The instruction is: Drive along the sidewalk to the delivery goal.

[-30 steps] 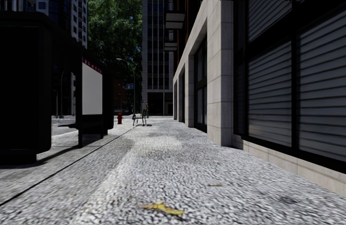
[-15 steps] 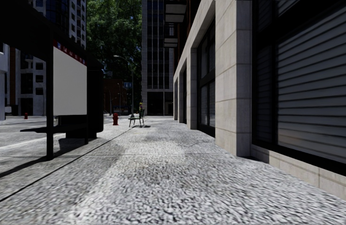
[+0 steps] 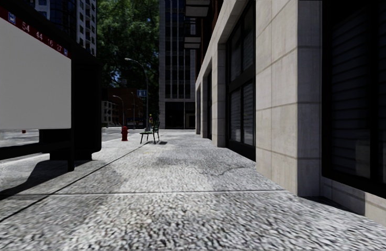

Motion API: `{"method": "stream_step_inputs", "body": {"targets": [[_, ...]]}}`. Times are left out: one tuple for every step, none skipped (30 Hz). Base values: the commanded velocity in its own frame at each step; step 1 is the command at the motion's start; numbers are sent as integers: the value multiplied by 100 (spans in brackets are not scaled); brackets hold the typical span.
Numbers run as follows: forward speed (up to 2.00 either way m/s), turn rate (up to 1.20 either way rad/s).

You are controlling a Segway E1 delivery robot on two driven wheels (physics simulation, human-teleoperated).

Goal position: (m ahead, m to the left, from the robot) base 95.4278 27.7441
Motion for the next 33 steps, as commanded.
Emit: {"method": "stream_step_inputs", "body": {"targets": [[200,19],[200,19],[200,19],[200,20],[200,21],[200,28],[200,35],[200,35],[200,36],[200,31],[200,20],[200,9],[200,9],[200,0],[200,0],[200,0],[200,0],[200,0],[200,0],[200,0],[200,0],[200,0],[200,0],[200,0],[200,0],[200,0],[200,0],[200,0],[200,0],[200,0],[200,0],[200,0],[200,0]]}}
